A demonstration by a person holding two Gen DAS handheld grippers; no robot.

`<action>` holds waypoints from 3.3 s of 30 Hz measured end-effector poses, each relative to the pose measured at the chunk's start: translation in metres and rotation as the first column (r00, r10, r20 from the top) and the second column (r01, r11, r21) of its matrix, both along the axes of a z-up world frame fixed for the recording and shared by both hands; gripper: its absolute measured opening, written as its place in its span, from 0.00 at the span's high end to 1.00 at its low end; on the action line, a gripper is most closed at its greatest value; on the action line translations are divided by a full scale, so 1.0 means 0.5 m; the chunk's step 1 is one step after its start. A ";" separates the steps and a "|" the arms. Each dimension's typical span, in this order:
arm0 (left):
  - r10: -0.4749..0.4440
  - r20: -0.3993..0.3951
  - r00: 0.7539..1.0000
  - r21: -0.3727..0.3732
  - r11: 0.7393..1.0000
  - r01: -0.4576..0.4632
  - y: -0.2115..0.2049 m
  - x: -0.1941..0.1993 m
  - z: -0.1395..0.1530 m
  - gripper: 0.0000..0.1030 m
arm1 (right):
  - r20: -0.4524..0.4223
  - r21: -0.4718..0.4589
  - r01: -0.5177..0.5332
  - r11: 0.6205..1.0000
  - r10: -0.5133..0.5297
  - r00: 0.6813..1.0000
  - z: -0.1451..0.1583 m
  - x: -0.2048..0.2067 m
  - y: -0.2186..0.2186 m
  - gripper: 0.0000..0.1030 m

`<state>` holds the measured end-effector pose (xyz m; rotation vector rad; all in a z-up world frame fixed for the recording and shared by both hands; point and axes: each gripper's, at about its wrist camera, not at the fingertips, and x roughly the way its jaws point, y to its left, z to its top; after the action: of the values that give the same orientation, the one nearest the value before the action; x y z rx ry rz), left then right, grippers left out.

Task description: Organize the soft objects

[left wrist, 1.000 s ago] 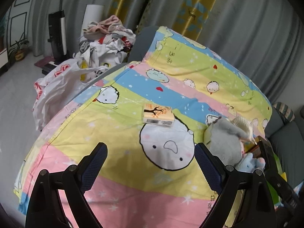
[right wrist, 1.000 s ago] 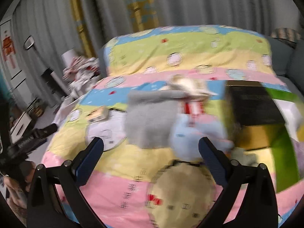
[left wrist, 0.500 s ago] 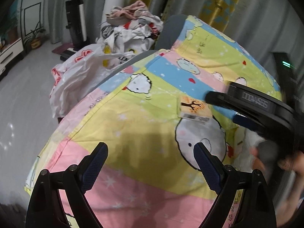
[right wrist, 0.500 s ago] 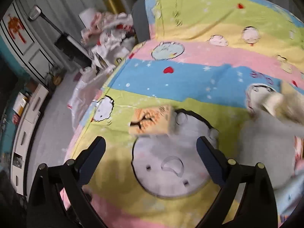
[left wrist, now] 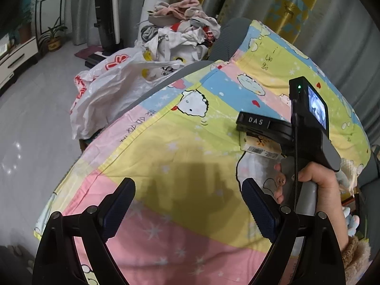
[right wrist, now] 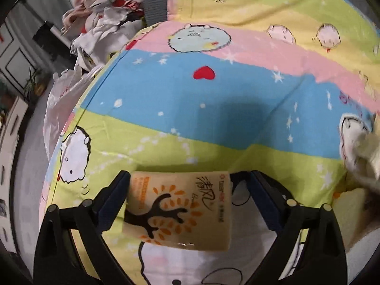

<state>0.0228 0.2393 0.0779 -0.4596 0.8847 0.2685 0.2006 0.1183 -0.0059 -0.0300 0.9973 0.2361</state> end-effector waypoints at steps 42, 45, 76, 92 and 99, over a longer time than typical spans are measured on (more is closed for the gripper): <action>-0.595 -0.032 0.803 -0.130 0.799 0.587 -0.375 -0.012 -0.028 0.30 | -0.067 0.413 0.150 0.898 -0.135 0.989 -0.003 -0.435 -0.503 0.41; -0.639 -0.046 0.768 -0.196 0.759 0.621 -0.407 -0.009 -0.051 0.40 | -0.119 0.442 0.173 0.880 -0.134 0.984 -0.023 -0.423 -0.500 0.45; -0.803 0.391 0.451 -0.017 0.483 0.875 -0.836 -0.041 0.152 0.55 | 0.329 0.427 0.402 0.810 -0.553 0.765 0.199 -0.623 -0.840 0.59; -0.897 0.323 0.300 -0.083 0.289 0.954 -1.051 -0.044 0.100 0.55 | 0.234 0.448 0.624 0.641 -0.757 0.610 0.147 -0.683 -1.019 0.59; -0.906 0.281 0.317 -0.149 0.286 0.947 -1.087 -0.038 0.066 0.55 | 0.170 0.442 0.675 0.590 -0.794 0.583 0.118 -0.676 -1.052 0.59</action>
<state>0.0038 -0.3041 0.1107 -0.1415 0.9161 -1.0393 -0.1376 -0.4075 0.0528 0.6504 0.5162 -0.3943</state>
